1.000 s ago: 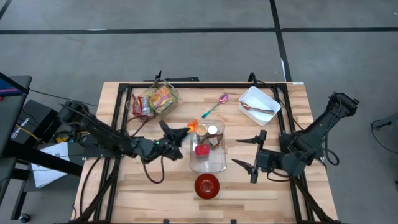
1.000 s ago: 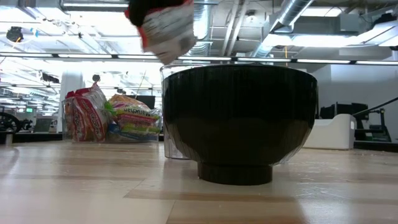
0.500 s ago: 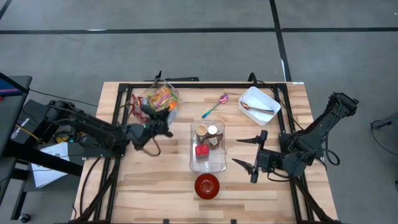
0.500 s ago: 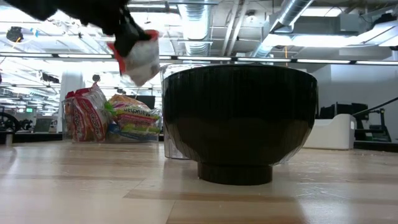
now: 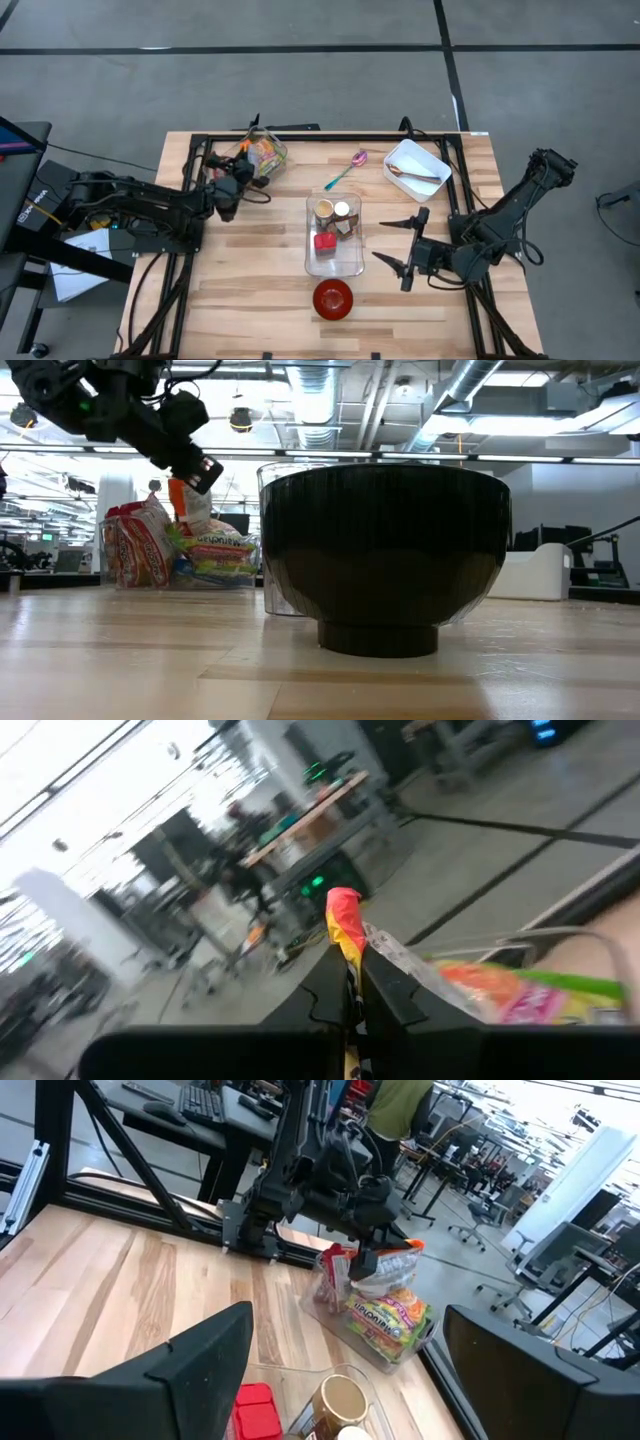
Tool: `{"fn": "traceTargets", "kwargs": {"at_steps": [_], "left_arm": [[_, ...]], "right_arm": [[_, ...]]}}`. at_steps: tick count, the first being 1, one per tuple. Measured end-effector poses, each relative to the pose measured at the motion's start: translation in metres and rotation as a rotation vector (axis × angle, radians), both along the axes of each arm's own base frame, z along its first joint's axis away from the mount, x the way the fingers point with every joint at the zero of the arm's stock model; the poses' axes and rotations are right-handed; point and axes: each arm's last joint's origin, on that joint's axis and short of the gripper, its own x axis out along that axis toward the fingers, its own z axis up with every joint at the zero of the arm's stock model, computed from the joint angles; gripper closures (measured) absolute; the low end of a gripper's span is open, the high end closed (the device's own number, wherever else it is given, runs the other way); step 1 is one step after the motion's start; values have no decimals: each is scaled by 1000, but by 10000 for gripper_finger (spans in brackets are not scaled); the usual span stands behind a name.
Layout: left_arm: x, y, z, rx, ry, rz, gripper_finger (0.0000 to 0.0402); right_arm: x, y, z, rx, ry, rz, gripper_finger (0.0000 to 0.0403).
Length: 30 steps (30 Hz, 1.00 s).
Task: Pick & Place Food Item
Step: Put the orange noodle pack into the top transparent bin
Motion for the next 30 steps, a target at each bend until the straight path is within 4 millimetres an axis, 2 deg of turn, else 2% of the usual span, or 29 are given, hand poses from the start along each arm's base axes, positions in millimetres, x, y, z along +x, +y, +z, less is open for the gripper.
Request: {"fn": "traceTargets", "kwargs": {"at_steps": [5, 10, 14, 25, 30], "left_arm": [[-7, 2, -5, 7, 3, 127, 398], [-8, 2, -5, 10, 6, 156, 399], [-7, -1, -1, 20, 80, 221, 398], [-13, -19, 21, 17, -33, 136, 398], [-14, -23, 24, 14, -70, 117, 398]], "right_arm": [[0, 0, 0, -1, 1, 0, 80], [0, 0, 0, -1, 2, 0, 80], [0, 0, 0, -1, 2, 0, 80], [0, 0, 0, -1, 3, 0, 80], [0, 0, 0, 4, 1, -1, 80]]}}
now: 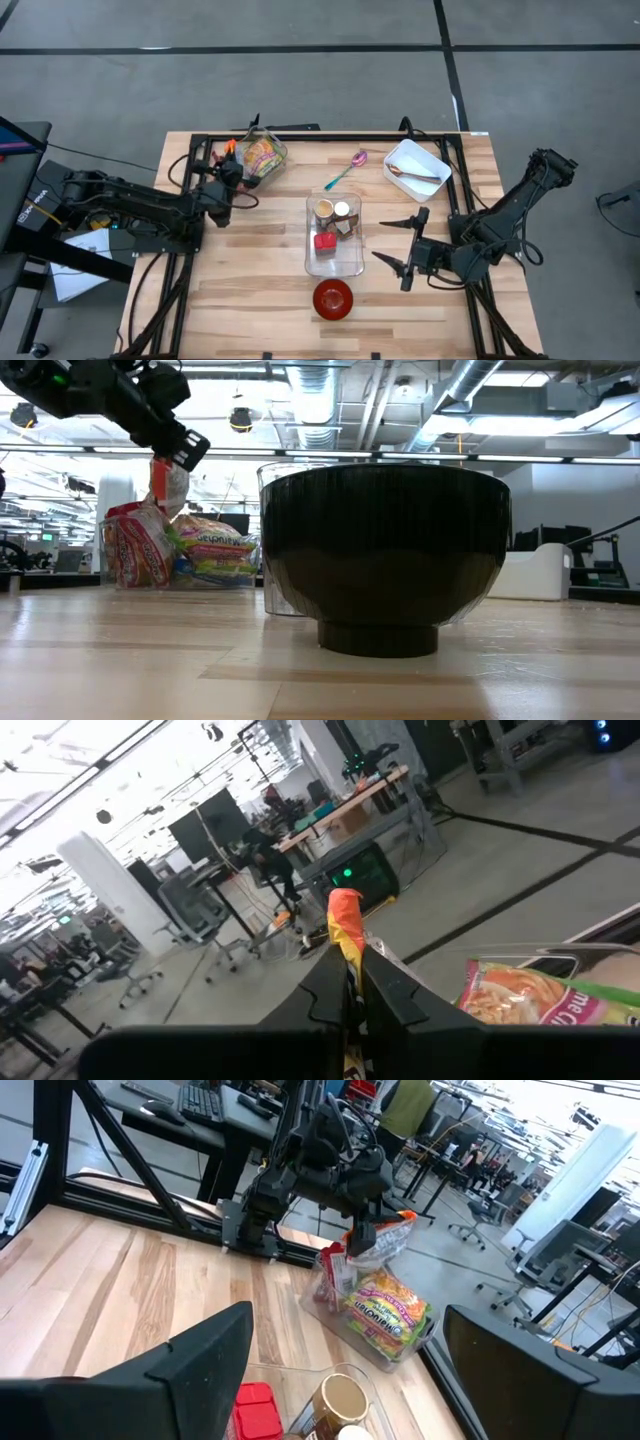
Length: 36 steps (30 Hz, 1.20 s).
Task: Pick & Place Food Item
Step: Put the orange noodle pack into the top transparent bin
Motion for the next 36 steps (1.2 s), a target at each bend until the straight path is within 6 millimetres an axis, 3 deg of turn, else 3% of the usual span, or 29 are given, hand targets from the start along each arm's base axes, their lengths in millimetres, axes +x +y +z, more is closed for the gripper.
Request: {"fn": "traceTargets", "kwargs": {"at_steps": [18, 30, 36], "left_arm": [[1, 18, -24, -24, -29, 7, 398], [-18, 49, -54, -189, -61, 43, 398], [-22, 56, -57, -243, -99, 53, 396]], "right_arm": [[0, 0, 0, 3, -1, -1, 80], [0, 0, 0, 3, 0, -1, 80], [0, 0, 0, 0, 1, 0, 80]]}}
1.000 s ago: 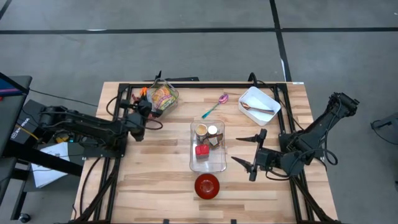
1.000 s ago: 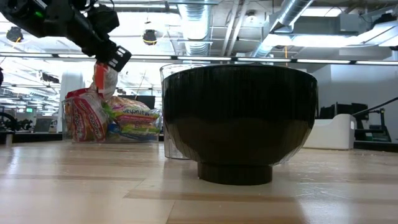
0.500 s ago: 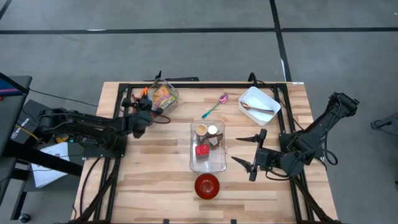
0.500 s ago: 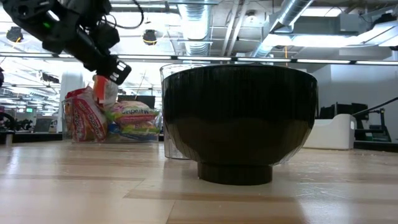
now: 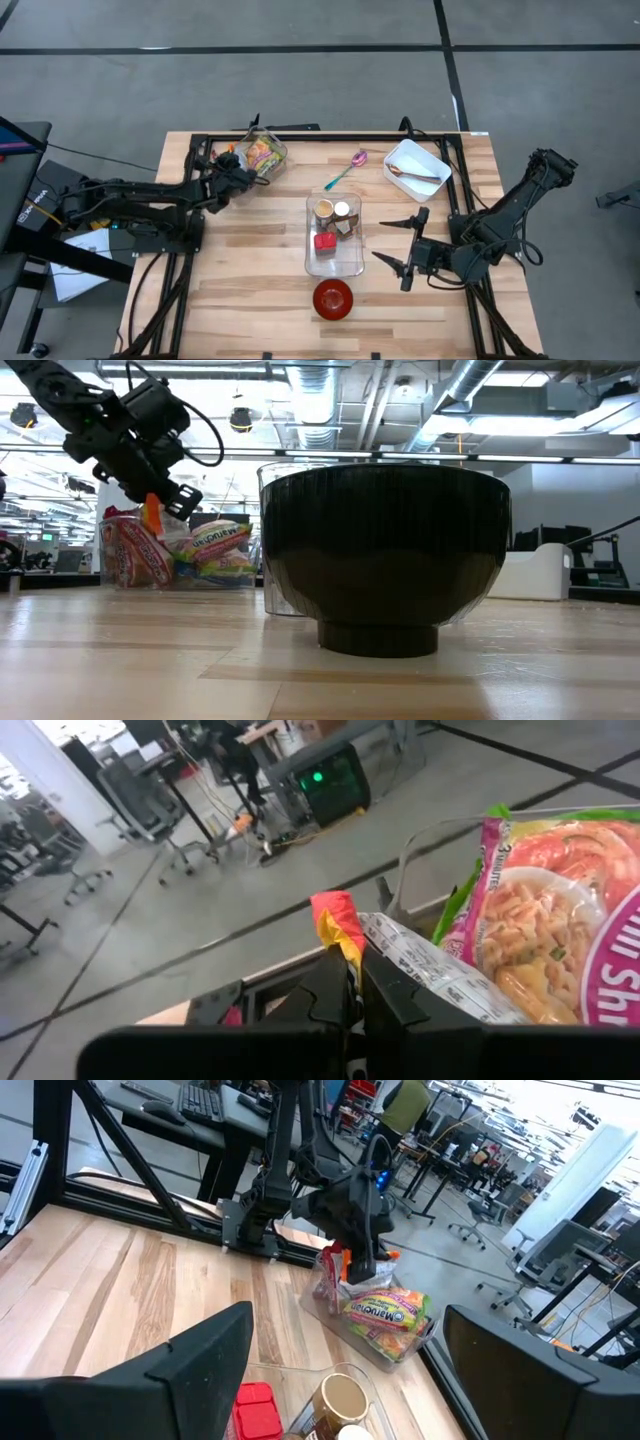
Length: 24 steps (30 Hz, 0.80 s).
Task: Pick & Place Food Item
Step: Put the orange noodle pack into the top transparent bin
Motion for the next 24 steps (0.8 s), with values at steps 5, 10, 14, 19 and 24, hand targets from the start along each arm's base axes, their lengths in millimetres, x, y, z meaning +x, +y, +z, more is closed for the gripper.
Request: {"fn": "traceTargets", "kwargs": {"at_steps": [5, 10, 14, 19, 24], "left_arm": [[0, 1, 0, -9, -3, -5, 396], [0, 1, 0, -10, -8, -5, 393], [0, 3, -1, -34, -20, -22, 395], [-1, 6, -1, -43, -39, -12, 380], [-1, 3, 0, -12, -23, 10, 344]], "right_arm": [[0, 0, 0, 0, 0, 0, 80], [0, 0, 0, 0, 0, 0, 80], [0, 0, 0, 0, 0, 0, 80], [0, 0, 0, 0, 0, 0, 80], [0, 0, 0, 0, 0, 0, 80]]}}
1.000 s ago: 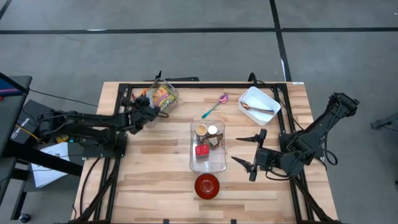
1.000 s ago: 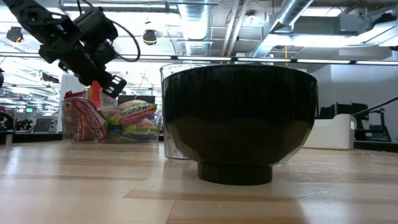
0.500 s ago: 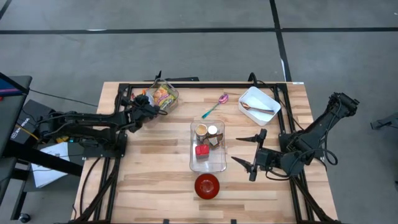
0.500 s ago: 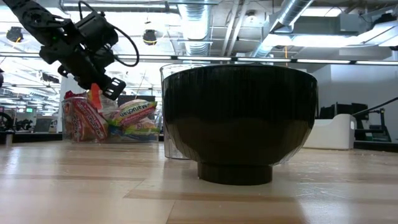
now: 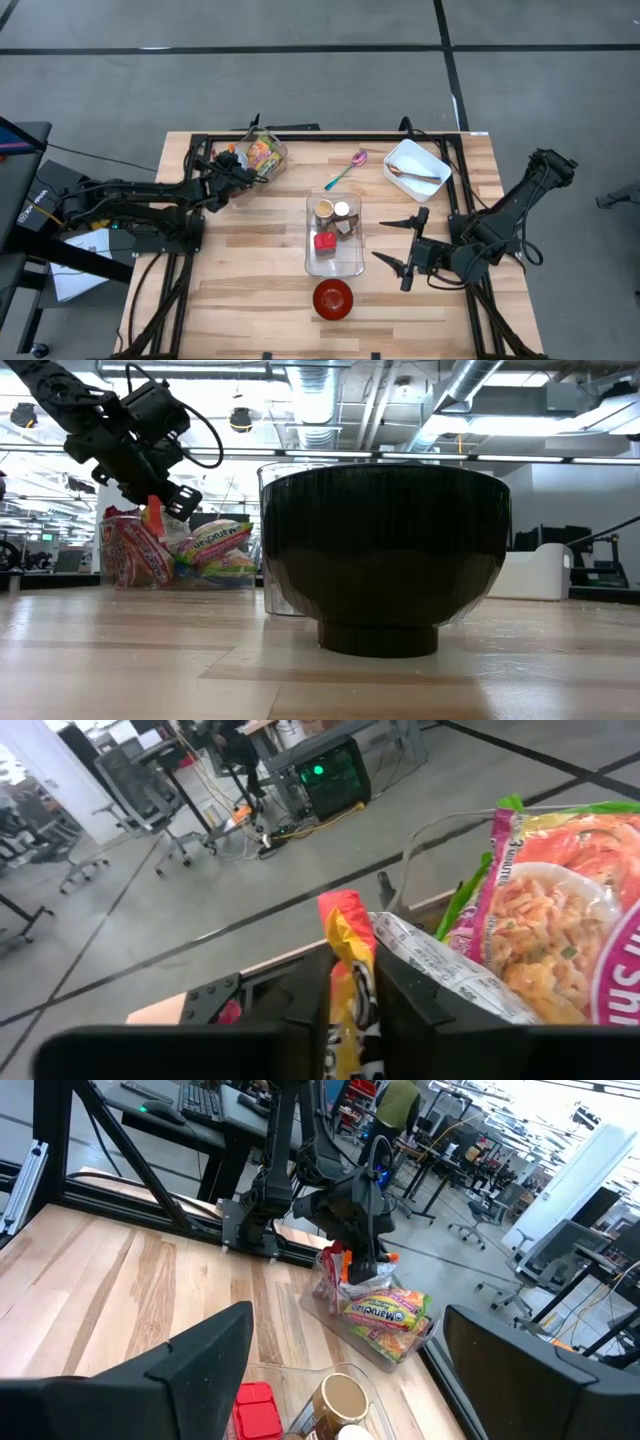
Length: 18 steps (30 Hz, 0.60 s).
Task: Pick & Place Food Item
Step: Put the orange noodle pack into the top transparent bin
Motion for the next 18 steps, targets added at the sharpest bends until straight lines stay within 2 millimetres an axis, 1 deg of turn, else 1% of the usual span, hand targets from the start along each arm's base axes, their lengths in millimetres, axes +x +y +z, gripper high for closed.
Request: {"fn": "traceTargets", "kwargs": {"at_steps": [6, 11, 14, 18], "left_arm": [[1, -4, 3, 62, 2, 44, 275], [3, -12, 6, 150, 15, 96, 221], [3, -16, 10, 173, -8, 98, 198], [2, -20, 18, 184, -45, 78, 186]], "right_arm": [[0, 0, 0, 0, 0, 0, 80], [0, 0, 0, 0, 1, 0, 80], [0, 0, 0, 0, 1, 0, 80], [0, 0, 0, 0, 1, 0, 80]]}}
